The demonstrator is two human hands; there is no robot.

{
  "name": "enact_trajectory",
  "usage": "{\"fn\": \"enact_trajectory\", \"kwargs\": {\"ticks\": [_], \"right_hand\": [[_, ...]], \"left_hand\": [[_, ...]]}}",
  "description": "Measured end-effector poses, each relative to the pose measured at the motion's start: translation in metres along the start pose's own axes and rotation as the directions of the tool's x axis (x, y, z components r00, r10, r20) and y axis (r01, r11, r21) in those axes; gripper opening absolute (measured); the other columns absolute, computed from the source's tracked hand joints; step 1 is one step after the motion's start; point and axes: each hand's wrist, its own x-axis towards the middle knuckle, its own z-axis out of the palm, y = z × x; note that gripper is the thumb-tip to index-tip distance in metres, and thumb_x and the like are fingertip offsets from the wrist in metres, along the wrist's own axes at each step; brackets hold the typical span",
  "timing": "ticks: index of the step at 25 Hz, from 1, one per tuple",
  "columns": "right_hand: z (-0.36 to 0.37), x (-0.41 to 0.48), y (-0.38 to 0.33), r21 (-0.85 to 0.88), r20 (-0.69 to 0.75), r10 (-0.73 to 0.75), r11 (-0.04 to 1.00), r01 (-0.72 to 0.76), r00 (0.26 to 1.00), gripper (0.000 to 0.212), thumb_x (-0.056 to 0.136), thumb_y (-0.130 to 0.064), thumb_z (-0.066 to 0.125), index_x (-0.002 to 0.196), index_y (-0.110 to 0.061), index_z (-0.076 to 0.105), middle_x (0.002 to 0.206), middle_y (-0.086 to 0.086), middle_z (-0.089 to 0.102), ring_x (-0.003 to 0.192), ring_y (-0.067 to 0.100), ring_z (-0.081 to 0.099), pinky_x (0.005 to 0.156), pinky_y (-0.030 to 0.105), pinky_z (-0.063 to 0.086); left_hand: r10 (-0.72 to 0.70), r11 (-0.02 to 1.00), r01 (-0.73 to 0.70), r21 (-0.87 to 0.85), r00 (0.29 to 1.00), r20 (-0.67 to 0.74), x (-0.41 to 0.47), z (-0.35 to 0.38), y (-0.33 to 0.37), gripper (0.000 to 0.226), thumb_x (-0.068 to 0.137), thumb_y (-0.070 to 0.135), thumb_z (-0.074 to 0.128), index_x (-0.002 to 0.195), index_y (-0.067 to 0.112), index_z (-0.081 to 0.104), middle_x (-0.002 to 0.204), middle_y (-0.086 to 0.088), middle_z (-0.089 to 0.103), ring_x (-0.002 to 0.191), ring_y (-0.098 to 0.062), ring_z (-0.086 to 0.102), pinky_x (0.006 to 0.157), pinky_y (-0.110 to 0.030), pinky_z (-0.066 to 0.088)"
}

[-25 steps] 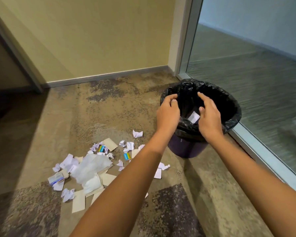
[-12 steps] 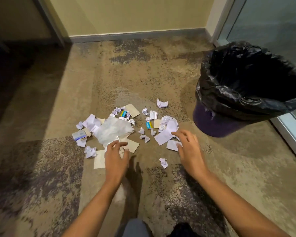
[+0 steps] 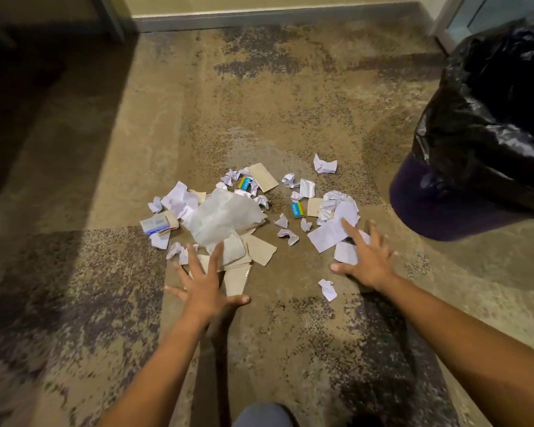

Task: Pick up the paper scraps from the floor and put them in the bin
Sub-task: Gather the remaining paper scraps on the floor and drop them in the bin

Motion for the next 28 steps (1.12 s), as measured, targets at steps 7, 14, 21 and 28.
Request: {"fn": "enact_trajectory", "kwargs": {"ticks": [7,14,21,28], "right_hand": [[0.036,-0.012,-0.043,-0.071,-0.052,-0.312,0.949,0.308,0.949,0.068,0.082,-0.037,0.069,0.141,-0.042,0.037,0.158,-0.001,0.012,0.146,0.032,-0.004,0.116,0.048,0.007],[0.052,-0.044,-0.018,-0.114,-0.218,-0.338,0.940,0.320,0.915,0.065,0.054,0.005,0.084,0.113,-0.017,0.067,0.117,0.007,0.064,0.107,0.027,0.063,0.072,0.030,0.055],[0.043,-0.078,-0.019,-0.254,0.011,-0.248,0.936,0.243,0.969,0.090,0.086,0.009,0.053,0.152,-0.027,0.004,0.159,0.009,-0.008,0.147,0.028,-0.003,0.100,0.032,0.045],[0.047,-0.081,-0.024,-0.397,-0.126,-0.367,0.870,0.292,0.922,0.054,0.011,0.003,0.088,0.059,-0.013,0.072,0.067,0.004,0.066,0.053,0.019,0.066,0.048,0.023,0.054]], "left_hand": [[0.166,0.968,-0.155,0.195,0.985,-0.042,0.008,0.010,0.011,0.086,0.080,0.048,0.066,0.142,0.056,0.006,0.150,-0.020,0.015,0.137,-0.050,0.008,0.109,-0.062,0.016],[0.236,0.968,-0.207,0.141,0.941,-0.241,-0.008,0.006,0.029,0.054,0.086,0.009,0.063,0.137,0.020,0.049,0.104,-0.011,0.053,0.092,-0.029,0.054,0.068,-0.031,0.039],[0.203,0.966,-0.164,0.200,0.960,-0.195,-0.023,-0.001,0.039,0.057,0.096,0.008,0.045,0.148,0.021,0.024,0.121,-0.016,0.047,0.098,-0.028,0.054,0.072,-0.031,0.043],[0.179,0.976,-0.153,0.152,0.968,-0.173,-0.024,-0.013,0.043,0.047,0.094,0.010,0.047,0.140,0.017,0.039,0.106,-0.011,0.058,0.090,-0.026,0.059,0.070,-0.031,0.045]]}}
